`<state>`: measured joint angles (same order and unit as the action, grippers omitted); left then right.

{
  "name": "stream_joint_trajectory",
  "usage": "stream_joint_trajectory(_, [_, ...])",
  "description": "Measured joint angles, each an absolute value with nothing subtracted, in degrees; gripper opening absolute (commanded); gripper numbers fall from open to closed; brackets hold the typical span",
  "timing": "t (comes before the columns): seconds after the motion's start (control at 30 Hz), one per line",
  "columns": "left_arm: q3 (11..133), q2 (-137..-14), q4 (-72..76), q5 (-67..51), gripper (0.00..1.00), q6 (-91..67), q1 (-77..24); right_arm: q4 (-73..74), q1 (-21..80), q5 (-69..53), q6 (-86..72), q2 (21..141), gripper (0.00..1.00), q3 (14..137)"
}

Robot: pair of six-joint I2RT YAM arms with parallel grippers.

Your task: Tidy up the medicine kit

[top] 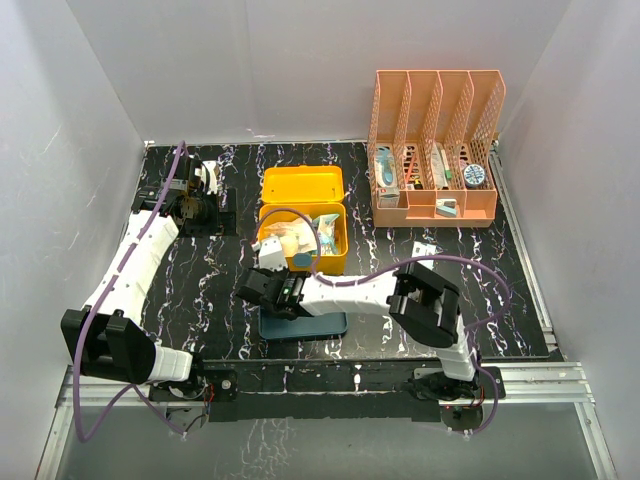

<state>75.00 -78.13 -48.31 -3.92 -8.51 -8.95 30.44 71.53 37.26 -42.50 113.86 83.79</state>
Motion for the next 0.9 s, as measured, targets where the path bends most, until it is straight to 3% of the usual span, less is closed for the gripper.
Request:
stream_joint_trajectory(0.53, [74.98,-78.13,-48.36,-4.34,0.98,-8.05,-8.78,31.55,72.88,36.51,-44.56,116.84,0.00,83.50])
stream_joint_trajectory(0.9, [74.98,-78.13,-48.45,-4.60,0.98,-7.97,-8.73,35.14,78.50,45.87,-44.25,103.28,0.01,86.15])
